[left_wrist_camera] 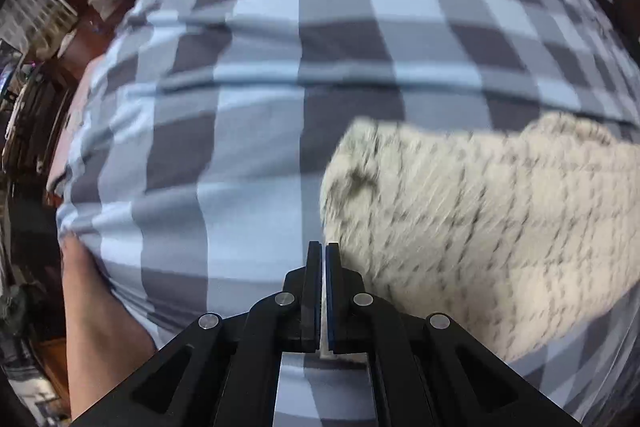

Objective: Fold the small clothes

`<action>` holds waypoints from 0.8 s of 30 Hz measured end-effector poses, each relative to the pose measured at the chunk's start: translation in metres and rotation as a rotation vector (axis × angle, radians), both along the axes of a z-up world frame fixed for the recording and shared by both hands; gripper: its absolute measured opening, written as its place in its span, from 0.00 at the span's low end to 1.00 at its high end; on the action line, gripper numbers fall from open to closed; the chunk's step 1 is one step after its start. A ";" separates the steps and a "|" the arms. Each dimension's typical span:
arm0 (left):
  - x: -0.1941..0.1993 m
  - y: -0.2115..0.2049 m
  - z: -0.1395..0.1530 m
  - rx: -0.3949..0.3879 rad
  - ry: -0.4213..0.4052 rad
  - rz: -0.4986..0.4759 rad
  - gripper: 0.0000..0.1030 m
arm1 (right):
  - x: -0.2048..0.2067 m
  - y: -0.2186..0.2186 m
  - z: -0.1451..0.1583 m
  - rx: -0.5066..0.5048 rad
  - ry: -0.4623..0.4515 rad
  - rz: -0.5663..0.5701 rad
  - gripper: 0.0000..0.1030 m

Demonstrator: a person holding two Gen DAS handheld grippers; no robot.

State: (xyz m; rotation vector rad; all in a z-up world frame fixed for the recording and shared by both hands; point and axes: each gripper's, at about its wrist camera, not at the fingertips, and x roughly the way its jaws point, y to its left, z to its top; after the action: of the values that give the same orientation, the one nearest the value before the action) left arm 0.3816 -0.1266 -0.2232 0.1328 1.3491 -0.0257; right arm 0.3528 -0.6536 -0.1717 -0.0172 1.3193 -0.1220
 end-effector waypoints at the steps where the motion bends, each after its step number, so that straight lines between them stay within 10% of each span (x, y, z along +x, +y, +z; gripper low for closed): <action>1: 0.000 -0.008 0.005 -0.016 -0.034 -0.034 0.00 | 0.003 0.018 0.010 0.002 -0.050 0.043 0.98; 9: 0.001 -0.121 0.014 -0.260 -0.097 -0.381 0.00 | 0.020 0.162 0.006 0.133 -0.117 0.388 0.98; 15: 0.011 -0.158 -0.014 -0.248 -0.014 -0.433 0.00 | 0.034 0.220 -0.032 0.157 0.000 0.590 0.98; 24: 0.043 -0.057 -0.030 -0.348 0.112 -0.147 0.00 | 0.053 0.065 -0.062 0.194 0.124 0.308 0.88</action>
State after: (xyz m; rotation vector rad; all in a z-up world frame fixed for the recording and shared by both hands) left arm 0.4245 -0.1835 -0.2528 -0.0645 1.4237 -0.3945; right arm 0.4055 -0.5883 -0.2333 -0.0634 1.4319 0.2723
